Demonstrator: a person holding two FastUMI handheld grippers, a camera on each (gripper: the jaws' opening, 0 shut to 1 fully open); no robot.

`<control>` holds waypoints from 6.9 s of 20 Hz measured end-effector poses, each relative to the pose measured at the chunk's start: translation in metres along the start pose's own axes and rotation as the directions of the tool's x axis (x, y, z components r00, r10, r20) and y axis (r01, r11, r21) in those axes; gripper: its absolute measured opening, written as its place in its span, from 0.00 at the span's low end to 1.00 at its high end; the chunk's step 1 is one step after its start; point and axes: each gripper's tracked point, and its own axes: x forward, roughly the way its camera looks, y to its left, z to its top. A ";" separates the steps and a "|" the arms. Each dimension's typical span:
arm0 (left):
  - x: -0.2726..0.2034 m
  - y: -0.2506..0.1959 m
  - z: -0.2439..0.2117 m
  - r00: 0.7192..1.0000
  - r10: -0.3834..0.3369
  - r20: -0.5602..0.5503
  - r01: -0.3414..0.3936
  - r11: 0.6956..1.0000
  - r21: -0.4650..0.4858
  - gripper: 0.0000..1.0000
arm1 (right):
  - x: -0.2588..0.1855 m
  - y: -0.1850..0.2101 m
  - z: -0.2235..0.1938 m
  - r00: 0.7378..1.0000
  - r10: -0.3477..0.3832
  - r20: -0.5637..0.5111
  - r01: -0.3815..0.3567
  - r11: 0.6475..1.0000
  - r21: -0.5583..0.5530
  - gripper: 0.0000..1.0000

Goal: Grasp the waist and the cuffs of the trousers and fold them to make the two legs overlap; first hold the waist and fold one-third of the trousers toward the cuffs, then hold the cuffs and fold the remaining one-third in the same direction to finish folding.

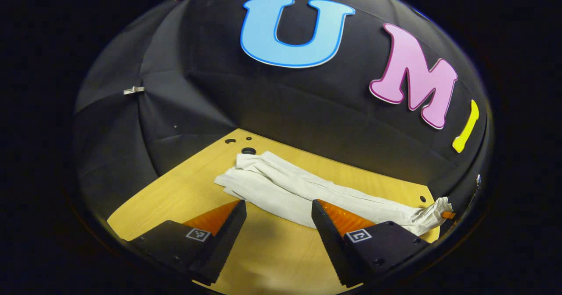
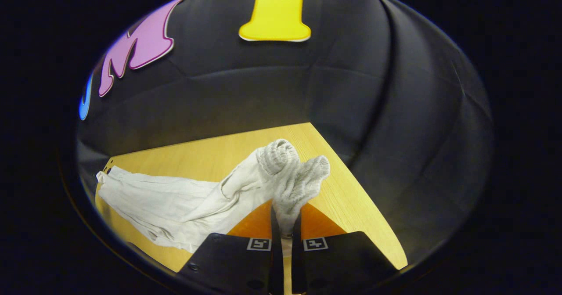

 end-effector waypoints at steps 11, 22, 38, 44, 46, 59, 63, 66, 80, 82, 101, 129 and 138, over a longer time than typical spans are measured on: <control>-0.037 0.015 0.024 1.000 -0.004 0.019 0.001 0.992 0.128 0.96 | -0.065 0.199 0.085 0.956 0.269 0.119 -0.230 0.935 -0.268 0.11; -0.015 0.073 0.000 0.998 -0.046 -0.047 0.049 0.996 0.076 0.96 | -0.041 0.342 -0.016 0.948 0.319 0.009 -0.309 0.923 -0.231 0.12; 0.160 0.123 -0.041 0.990 0.078 -0.119 -0.079 0.997 -0.010 0.96 | -0.151 0.350 -0.078 0.897 0.428 -0.112 -0.442 0.872 -0.211 1.00; 0.201 0.134 -0.060 0.975 0.165 -0.146 -0.178 0.981 -0.079 0.96 | -0.209 0.245 -0.086 0.951 0.277 -0.139 -0.303 0.925 -0.228 1.00; 0.206 0.133 -0.061 0.972 0.179 -0.152 -0.200 0.971 -0.135 0.96 | -0.229 0.222 -0.092 0.958 0.241 -0.153 -0.271 0.939 -0.213 1.00; 0.240 0.089 -0.068 0.980 0.131 -0.147 -0.101 0.976 0.195 0.75 | -0.281 0.205 -0.133 0.956 0.208 -0.206 -0.263 0.919 -0.293 0.98; 0.244 0.079 -0.070 0.982 0.085 -0.166 -0.045 0.972 0.232 0.34 | -0.283 0.202 -0.139 0.955 0.201 -0.218 -0.251 0.939 -0.234 0.98; 0.247 0.074 -0.071 0.979 0.047 -0.197 0.011 0.958 0.285 0.17 | -0.281 0.192 -0.136 0.961 0.181 -0.208 -0.224 0.954 -0.202 0.98; 0.189 0.026 0.017 0.986 -0.159 -0.039 0.163 0.981 0.107 0.05 | -0.292 0.136 -0.119 0.990 0.060 -0.124 -0.075 0.990 -0.118 0.98; 0.177 -0.001 0.036 0.979 -0.206 -0.006 0.205 0.971 0.122 0.05 | -0.297 0.132 -0.111 0.994 0.061 -0.095 -0.070 0.992 -0.102 0.98; 0.039 -0.343 0.047 0.828 -0.560 0.015 0.553 0.822 0.132 0.05 | -0.314 0.050 -0.079 0.993 0.115 0.020 -0.114 0.993 -0.041 0.98; -0.157 -0.218 -0.083 0.909 -0.412 -0.059 0.416 0.900 0.132 0.96 | -0.365 0.074 -0.052 0.973 0.198 0.122 -0.207 0.976 0.064 0.99; -0.239 -0.096 -0.074 0.972 -0.227 0.062 0.224 0.973 0.061 0.95 | -0.384 0.155 -0.044 0.931 0.339 0.138 -0.338 0.941 -0.035 0.99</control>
